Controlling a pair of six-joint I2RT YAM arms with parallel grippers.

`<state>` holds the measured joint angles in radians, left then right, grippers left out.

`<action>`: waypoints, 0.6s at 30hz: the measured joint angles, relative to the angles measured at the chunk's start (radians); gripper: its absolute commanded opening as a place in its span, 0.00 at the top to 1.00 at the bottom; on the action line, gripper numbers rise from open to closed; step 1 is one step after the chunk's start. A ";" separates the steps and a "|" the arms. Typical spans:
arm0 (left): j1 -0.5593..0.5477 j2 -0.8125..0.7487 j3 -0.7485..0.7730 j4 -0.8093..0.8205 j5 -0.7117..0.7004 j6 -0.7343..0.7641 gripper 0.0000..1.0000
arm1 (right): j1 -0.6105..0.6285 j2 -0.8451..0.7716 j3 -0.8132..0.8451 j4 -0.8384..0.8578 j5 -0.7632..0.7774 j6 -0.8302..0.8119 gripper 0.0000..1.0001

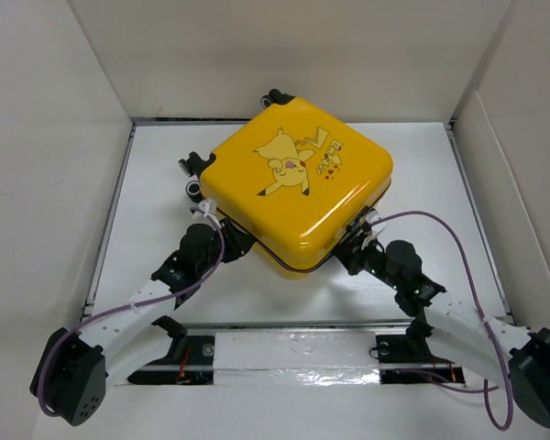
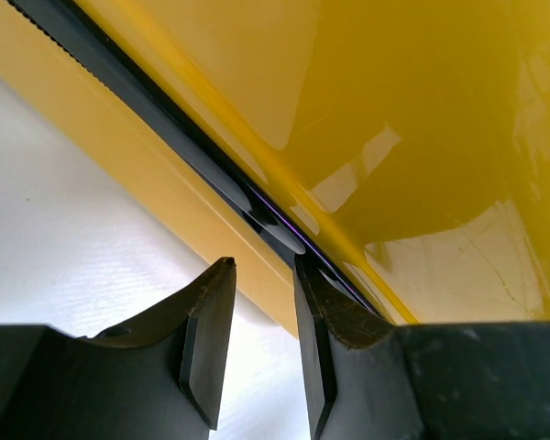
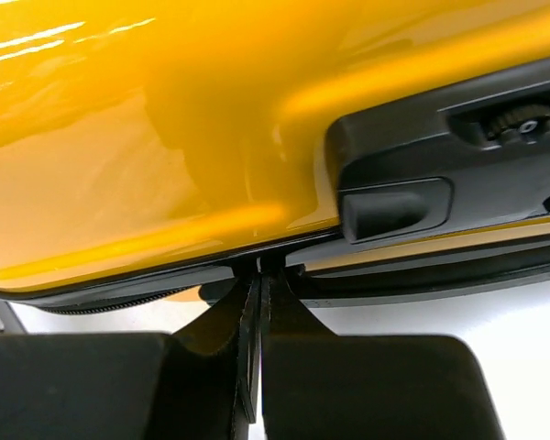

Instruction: Pack the luggage

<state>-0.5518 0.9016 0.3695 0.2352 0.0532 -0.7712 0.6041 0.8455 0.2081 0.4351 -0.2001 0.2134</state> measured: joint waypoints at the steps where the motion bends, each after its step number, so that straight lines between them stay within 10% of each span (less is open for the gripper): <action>1: 0.001 0.007 0.000 0.009 -0.001 -0.002 0.70 | 0.013 -0.003 0.000 -0.005 0.020 0.000 1.00; 18: -0.021 0.166 0.007 0.199 0.035 -0.061 0.71 | 0.527 0.017 0.175 -0.348 0.425 0.136 1.00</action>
<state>-0.5724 1.0672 0.3767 0.4339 0.0879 -0.8326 1.1313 0.8627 0.3836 0.0875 0.2249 0.3496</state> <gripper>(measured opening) 0.287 0.017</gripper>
